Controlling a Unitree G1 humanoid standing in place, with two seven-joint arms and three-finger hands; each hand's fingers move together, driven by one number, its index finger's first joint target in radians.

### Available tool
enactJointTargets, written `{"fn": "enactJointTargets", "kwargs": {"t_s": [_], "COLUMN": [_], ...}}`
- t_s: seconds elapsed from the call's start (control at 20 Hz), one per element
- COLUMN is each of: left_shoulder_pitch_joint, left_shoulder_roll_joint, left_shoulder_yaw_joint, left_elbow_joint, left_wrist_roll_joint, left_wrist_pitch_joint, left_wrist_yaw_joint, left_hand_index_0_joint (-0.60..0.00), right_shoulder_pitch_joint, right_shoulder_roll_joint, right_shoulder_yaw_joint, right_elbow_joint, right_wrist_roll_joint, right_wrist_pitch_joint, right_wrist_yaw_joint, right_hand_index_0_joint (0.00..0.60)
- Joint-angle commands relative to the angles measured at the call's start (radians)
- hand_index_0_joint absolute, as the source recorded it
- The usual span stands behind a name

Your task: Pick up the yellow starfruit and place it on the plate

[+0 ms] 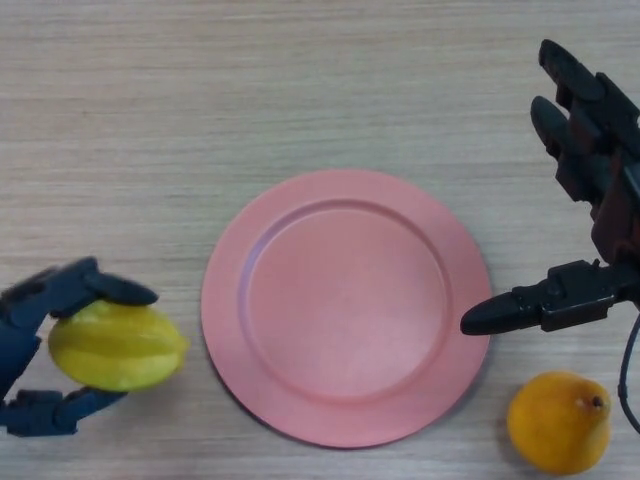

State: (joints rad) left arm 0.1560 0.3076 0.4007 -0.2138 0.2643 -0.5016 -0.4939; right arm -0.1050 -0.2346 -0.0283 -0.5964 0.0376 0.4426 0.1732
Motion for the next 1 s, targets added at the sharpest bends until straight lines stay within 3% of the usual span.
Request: {"fn": "enactJointTargets", "kwargs": {"t_s": [0.05,0.25,0.35,0.5,0.55,0.75,0.8,0.85,0.95,1.0], "left_shoulder_pitch_joint": [-0.025,-0.077,-0.124,-0.179,-0.221,-0.325,-0.333,-0.383,-0.407,-0.401], "left_shoulder_roll_joint": [0.027,0.041,0.041,0.026,0.015,-0.017,-0.025,-0.034,-0.048,-0.070], "left_shoulder_yaw_joint": [0.053,-0.061,-0.147,-0.265,-0.317,-0.405,-0.410,-0.424,-0.433,-0.434], "left_elbow_joint": [-0.106,-0.123,-0.086,-0.037,0.023,0.152,0.154,0.215,0.262,0.245], "left_wrist_roll_joint": [-0.068,-0.007,0.058,0.164,0.224,0.308,0.290,0.330,0.300,0.203], "left_wrist_pitch_joint": [-0.011,0.045,0.058,0.089,0.063,0.053,0.071,0.028,0.041,0.093], "left_wrist_yaw_joint": [-0.033,-0.118,-0.096,-0.001,0.090,0.233,0.235,0.332,0.343,0.301], "left_hand_index_0_joint": [-0.600,-0.600,-0.600,-0.600,-0.600,-0.600,-0.600,-0.600,-0.600,-0.600], "right_shoulder_pitch_joint": [-0.036,-0.031,-0.018,-0.021,-0.021,-0.013,-0.011,-0.005,-0.006,-0.005], "right_shoulder_roll_joint": [-0.030,-0.030,-0.034,-0.034,-0.037,-0.038,-0.039,-0.038,-0.039,-0.039], "right_shoulder_yaw_joint": [-0.058,-0.060,-0.064,-0.071,-0.075,-0.086,-0.087,-0.091,-0.092,-0.090], "right_elbow_joint": [-0.078,-0.090,-0.100,-0.100,-0.102,-0.113,-0.112,-0.117,-0.119,-0.118], "right_wrist_roll_joint": [0.050,0.047,0.047,0.046,0.047,0.056,0.057,0.064,0.069,0.067], "right_wrist_pitch_joint": [-0.070,-0.060,-0.067,-0.070,-0.070,-0.068,-0.071,-0.072,-0.065,-0.068], "right_wrist_yaw_joint": [-0.026,-0.024,-0.016,-0.015,-0.015,-0.011,-0.011,-0.011,-0.016,-0.018], "right_hand_index_0_joint": [0.000,0.000,0.000,0.000,0.000,0.000,0.000,0.000,0.000,0.000]}}
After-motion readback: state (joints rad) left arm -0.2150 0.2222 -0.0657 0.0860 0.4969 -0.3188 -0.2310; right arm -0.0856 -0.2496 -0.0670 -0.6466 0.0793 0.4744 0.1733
